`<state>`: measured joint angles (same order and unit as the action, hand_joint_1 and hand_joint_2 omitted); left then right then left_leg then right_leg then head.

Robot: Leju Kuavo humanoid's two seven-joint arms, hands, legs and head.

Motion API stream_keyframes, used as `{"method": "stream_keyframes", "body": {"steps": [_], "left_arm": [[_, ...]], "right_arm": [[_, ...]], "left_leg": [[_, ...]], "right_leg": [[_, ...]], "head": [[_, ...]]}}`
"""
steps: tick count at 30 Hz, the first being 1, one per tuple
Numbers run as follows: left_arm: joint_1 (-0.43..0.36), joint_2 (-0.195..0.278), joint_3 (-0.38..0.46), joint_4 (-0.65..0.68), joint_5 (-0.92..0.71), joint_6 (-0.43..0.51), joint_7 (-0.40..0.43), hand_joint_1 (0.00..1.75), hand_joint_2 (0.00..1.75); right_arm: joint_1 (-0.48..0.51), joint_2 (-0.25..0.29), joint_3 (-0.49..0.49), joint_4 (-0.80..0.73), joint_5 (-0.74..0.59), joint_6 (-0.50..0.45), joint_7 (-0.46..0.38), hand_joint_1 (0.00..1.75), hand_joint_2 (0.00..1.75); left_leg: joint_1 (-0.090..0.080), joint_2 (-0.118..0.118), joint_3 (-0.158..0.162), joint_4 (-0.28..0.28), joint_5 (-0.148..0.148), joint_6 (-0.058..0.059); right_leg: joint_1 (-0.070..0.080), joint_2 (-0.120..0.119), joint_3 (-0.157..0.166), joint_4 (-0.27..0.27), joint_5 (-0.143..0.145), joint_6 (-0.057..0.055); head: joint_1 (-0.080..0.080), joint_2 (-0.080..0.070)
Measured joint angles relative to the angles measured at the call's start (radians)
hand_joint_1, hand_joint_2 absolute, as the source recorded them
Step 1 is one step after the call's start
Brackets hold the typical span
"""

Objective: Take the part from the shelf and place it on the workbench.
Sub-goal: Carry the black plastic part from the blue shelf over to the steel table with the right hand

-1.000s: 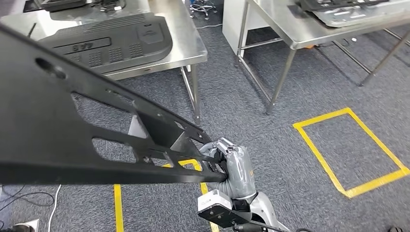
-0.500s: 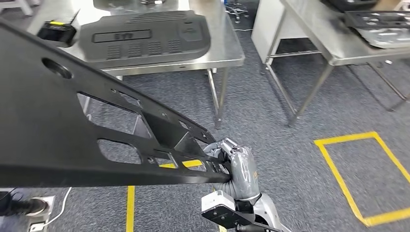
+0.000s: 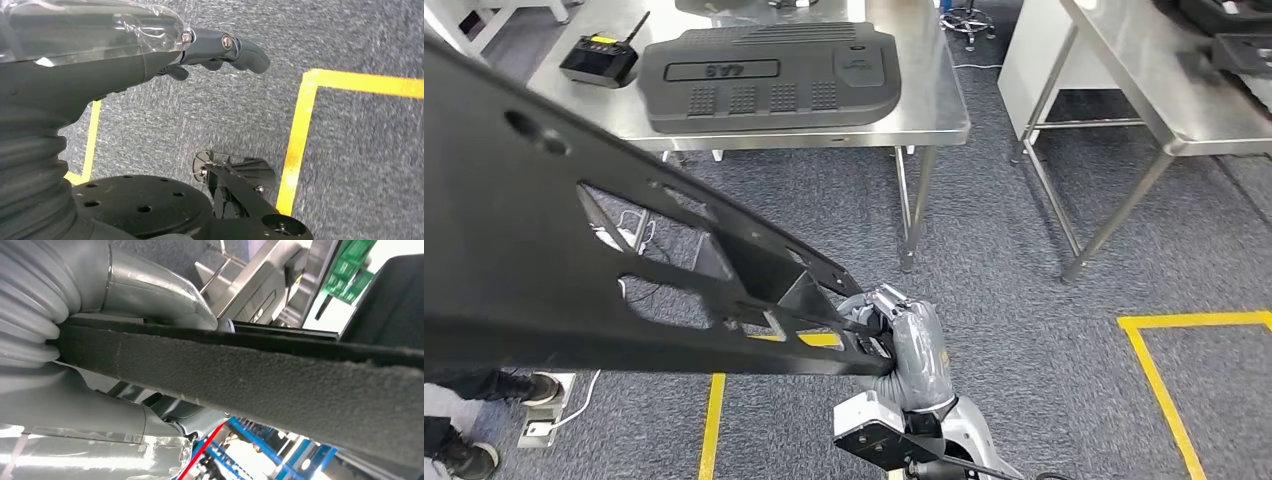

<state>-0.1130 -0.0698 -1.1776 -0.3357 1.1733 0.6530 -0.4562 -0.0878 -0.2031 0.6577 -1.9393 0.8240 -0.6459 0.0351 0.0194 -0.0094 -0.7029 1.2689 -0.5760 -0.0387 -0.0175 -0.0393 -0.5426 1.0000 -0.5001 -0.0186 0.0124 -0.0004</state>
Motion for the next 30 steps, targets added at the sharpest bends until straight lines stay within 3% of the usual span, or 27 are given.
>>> {"method": "stream_keyframes", "body": {"steps": [2,4,7,9,11,13,14,15,17,19,21,24,30], "left_arm": [[0.001,0.0,0.0,0.0,0.001,0.0,-0.001,0.0,1.75],[0.001,0.0,0.0,0.0,0.001,0.0,-0.002,0.0,1.75],[0.004,-0.001,0.0,0.0,0.001,0.0,-0.003,0.0,1.75],[0.004,-0.001,0.0,0.0,0.0,0.001,-0.005,0.0,1.75],[0.003,-0.001,0.0,0.0,0.0,-0.004,-0.01,0.0,1.75],[0.003,-0.001,0.0,0.0,-0.002,-0.011,-0.014,0.0,1.75],[0.003,-0.001,0.0,0.0,-0.003,-0.014,-0.016,0.0,1.75],[0.003,-0.001,0.0,0.0,-0.005,-0.016,-0.018,0.0,1.75],[0.003,-0.001,0.0,-0.001,-0.01,-0.018,-0.02,0.0,1.75],[0.003,-0.001,0.0,-0.002,-0.013,-0.023,-0.021,0.0,1.75],[0.004,-0.001,0.0,-0.003,-0.014,-0.027,-0.022,0.0,1.75],[0.005,0.0,0.0,-0.004,-0.015,-0.032,-0.022,0.0,1.75],[0.004,0.001,0.0,-0.005,-0.017,-0.087,-0.023,0.0,1.75]], "right_arm": [[-0.001,0.0,0.0,0.0,-0.001,0.0,0.0,1.75,1.75],[-0.003,0.0,0.0,0.0,-0.001,0.0,0.0,1.75,1.75],[-0.007,0.0,0.001,0.0,-0.002,0.0,0.0,1.75,1.75],[-0.008,0.0,0.001,0.0,-0.002,0.0,0.0,1.75,1.75],[-0.008,0.0,0.002,0.0,-0.002,0.0,0.0,1.75,1.75],[-0.003,0.0,0.002,0.0,-0.002,0.0,0.0,1.75,1.75],[-0.001,0.0,0.002,0.0,-0.003,0.0,0.0,1.75,1.75],[0.001,0.0,0.002,0.0,-0.003,0.0,0.0,1.75,1.75],[0.001,0.0,0.002,0.0,-0.003,0.0,0.0,1.75,1.75],[0.001,0.0,0.002,0.0,-0.003,0.0,0.0,1.75,1.75],[0.002,0.0,0.002,0.0,-0.003,0.0,0.0,1.75,1.75],[0.002,0.0,0.002,0.001,-0.003,0.0,0.0,1.75,1.75],[0.001,0.0,0.002,0.001,-0.002,-0.001,0.004,1.75,1.75]], "left_leg": [[0.003,0.021,0.064,-0.128,0.064,-0.003],[0.0,0.04,0.108,-0.224,0.097,0.005],[-0.004,0.031,0.109,-0.237,0.097,0.026],[-0.002,0.021,0.11,-0.241,0.1,0.04],[-0.001,0.011,0.111,-0.244,0.101,0.05],[-0.005,-0.002,0.111,-0.243,0.1,0.054],[-0.007,-0.01,0.112,-0.243,0.099,0.055],[-0.009,-0.018,0.114,-0.243,0.099,0.056],[-0.011,-0.031,0.119,-0.243,0.097,0.056],[-0.013,-0.04,0.119,-0.241,0.095,0.052],[-0.014,-0.045,0.117,-0.239,0.092,0.045],[-0.013,-0.046,0.12,-0.241,0.088,0.045],[-0.012,-0.046,0.129,-0.252,0.093,0.038]], "right_leg": [[-0.003,-0.017,0.007,0.006,-0.01,0.009],[0.0,-0.028,0.012,0.013,-0.021,0.021],[0.003,-0.036,0.017,0.012,-0.026,0.037],[-0.002,-0.017,0.011,0.037,-0.049,0.046],[-0.003,0.016,-0.034,0.138,-0.106,0.049],[-0.002,0.031,-0.102,0.268,-0.154,0.048],[-0.001,0.033,-0.121,0.298,-0.152,0.045],[0.0,0.034,-0.123,0.289,-0.13,0.041],[0.005,0.043,-0.08,0.171,-0.051,0.027],[0.01,0.055,-0.035,0.057,-0.005,0.017],[0.014,0.061,-0.024,0.024,-0.002,0.017],[0.014,0.061,-0.021,0.02,-0.001,0.021],[0.016,0.062,-0.019,0.021,-0.003,0.016]], "head": [[-0.004,0.0],[-0.008,0.0],[-0.005,0.0],[-0.001,0.0],[0.01,0.0],[0.022,0.0],[0.027,0.0],[0.031,0.0],[0.039,0.0],[0.043,0.0],[0.042,0.0],[0.035,0.0],[0.019,0.0]]}}
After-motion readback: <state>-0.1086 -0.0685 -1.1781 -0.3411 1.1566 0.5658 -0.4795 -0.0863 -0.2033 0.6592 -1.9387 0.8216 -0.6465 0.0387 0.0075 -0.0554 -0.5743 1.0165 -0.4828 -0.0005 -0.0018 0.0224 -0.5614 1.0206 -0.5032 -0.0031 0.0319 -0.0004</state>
